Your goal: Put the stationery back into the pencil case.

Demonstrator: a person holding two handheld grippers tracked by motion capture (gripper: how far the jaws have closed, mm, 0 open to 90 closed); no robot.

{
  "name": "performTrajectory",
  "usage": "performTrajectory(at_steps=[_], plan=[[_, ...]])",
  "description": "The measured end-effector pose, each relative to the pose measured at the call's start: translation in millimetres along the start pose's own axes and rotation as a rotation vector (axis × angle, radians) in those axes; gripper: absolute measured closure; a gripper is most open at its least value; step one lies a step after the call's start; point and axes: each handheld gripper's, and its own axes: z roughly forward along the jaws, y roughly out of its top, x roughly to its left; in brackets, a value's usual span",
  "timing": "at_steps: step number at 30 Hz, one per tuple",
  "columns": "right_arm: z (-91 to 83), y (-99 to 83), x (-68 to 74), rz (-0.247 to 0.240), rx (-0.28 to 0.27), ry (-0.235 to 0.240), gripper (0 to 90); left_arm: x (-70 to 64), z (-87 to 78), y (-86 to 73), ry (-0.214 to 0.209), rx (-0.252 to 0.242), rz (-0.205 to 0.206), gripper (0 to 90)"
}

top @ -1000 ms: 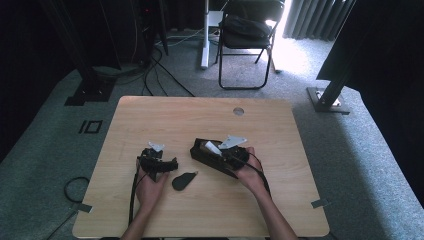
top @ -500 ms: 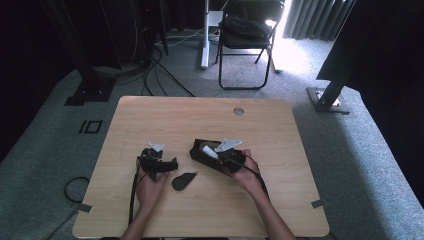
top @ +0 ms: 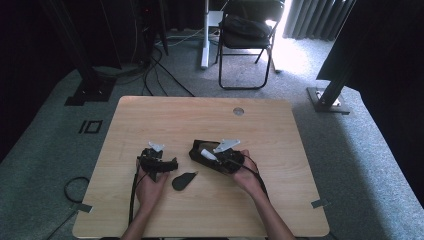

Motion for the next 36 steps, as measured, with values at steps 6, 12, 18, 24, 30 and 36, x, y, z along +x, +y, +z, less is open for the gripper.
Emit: performTrajectory(at_steps=[6,12,18,24,30,36], plan=[[1.0,0.1,0.4,-0.003,0.004,0.008,70.7,0.0,0.0,0.0,0.000,0.000,0.000,1.3],[1.6,0.3,-0.1,0.002,0.009,0.021,70.6,0.0,0.0,0.0,0.000,0.000,0.000,1.3],[0.2,1.5,-0.9,0.009,0.000,0.031,72.1,0.0,0.0,0.0,-0.002,0.000,0.003,1.3],[-1.5,1.9,-1.6,0.013,-0.008,0.023,71.8,0.0,-0.1,0.0,-0.002,0.001,0.004,1.3],[-4.2,2.2,-1.9,0.015,-0.017,0.019,70.1,0.0,-0.1,0.0,-0.002,0.001,0.004,1.3],[-7.9,2.9,-2.3,0.019,-0.034,0.006,67.4,0.0,-0.1,0.0,-0.002,0.001,0.003,1.3]])
